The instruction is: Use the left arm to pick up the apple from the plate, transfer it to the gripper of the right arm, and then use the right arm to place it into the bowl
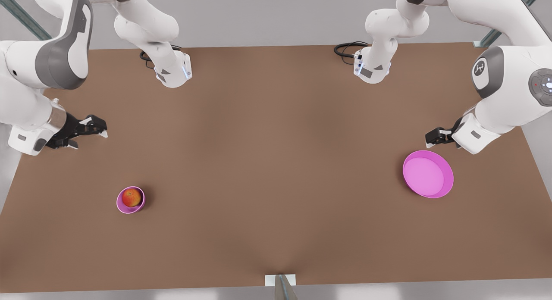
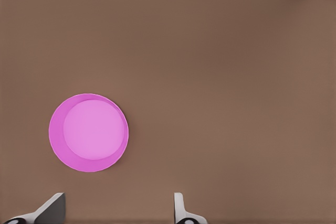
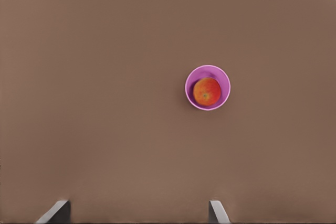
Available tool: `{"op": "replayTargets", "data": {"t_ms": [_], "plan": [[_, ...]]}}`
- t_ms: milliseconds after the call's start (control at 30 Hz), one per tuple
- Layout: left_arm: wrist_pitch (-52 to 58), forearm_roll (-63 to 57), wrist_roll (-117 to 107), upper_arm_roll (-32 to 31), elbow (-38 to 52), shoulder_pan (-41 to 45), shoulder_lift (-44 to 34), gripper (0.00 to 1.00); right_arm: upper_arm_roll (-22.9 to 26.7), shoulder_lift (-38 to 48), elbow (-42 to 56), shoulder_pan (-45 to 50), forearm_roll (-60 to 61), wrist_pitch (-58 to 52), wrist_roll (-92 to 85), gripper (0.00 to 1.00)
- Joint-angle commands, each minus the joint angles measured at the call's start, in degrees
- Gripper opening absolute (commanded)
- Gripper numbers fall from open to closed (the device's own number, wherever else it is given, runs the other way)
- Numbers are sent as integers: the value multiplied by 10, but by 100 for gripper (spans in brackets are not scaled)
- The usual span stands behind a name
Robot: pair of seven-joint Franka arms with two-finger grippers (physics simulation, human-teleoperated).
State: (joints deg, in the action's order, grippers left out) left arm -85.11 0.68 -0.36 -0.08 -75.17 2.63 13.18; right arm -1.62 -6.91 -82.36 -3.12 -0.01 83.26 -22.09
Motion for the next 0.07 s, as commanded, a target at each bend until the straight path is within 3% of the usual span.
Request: {"op": "replayTargets", "data": {"t_ms": [0,33], "plan": [[-1,-1,-7,0,0,0,0,100,-4,14,-30,-7,-3,75,264,100],[-1,-1,-7,0,0,0,0,100,-4,4,-3,-11,-3,65,260,100]]}}
